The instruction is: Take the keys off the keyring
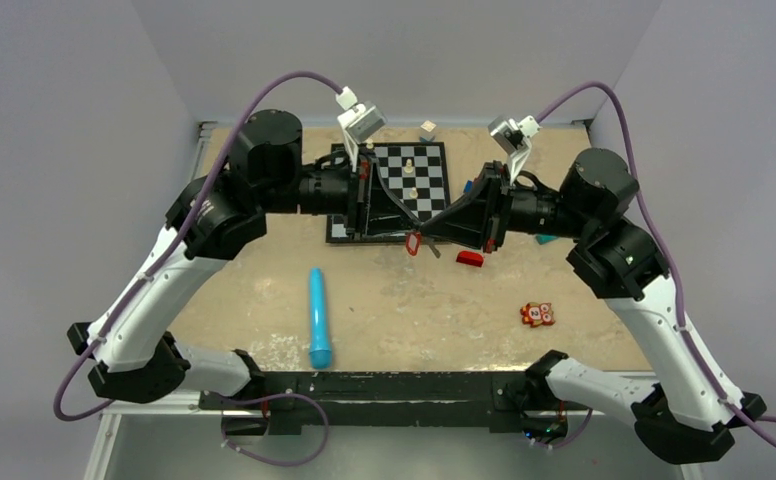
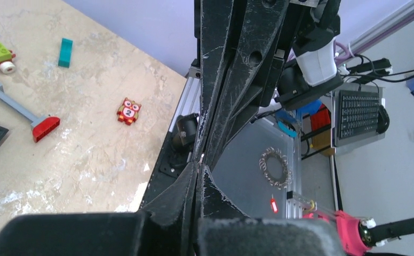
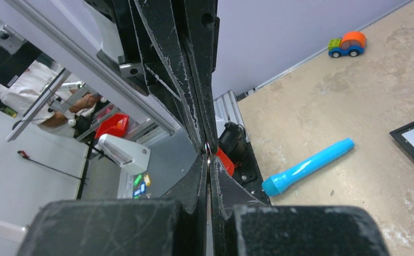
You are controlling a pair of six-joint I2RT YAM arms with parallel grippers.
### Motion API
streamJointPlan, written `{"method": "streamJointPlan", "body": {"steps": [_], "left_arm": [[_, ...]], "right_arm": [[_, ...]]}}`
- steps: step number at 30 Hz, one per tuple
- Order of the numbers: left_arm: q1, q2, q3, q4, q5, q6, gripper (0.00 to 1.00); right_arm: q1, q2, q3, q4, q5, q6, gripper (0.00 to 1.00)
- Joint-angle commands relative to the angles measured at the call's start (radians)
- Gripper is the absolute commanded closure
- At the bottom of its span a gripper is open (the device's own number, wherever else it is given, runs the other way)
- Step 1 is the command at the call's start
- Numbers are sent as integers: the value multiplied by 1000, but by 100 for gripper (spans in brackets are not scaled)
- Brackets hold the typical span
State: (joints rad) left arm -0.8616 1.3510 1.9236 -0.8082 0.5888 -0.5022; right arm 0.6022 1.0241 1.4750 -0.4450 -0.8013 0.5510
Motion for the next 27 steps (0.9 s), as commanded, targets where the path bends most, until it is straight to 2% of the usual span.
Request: {"method": "streamJointPlan", "body": {"steps": [1, 7, 13, 27], "left_arm": [[-8, -40, -52, 142, -40, -89, 100], [-21, -74, -132, 244, -103, -146, 100], [-43, -74, -145, 309, -175, -183, 100], [-49, -70, -123, 334, -225, -201, 100]], "right_arm": [[1, -11, 5, 139, 95, 48, 100], [2, -12, -13, 233, 144, 123, 100], [1, 2, -16, 286, 181, 162, 100], [2, 20, -6, 339, 191, 189, 100]]}}
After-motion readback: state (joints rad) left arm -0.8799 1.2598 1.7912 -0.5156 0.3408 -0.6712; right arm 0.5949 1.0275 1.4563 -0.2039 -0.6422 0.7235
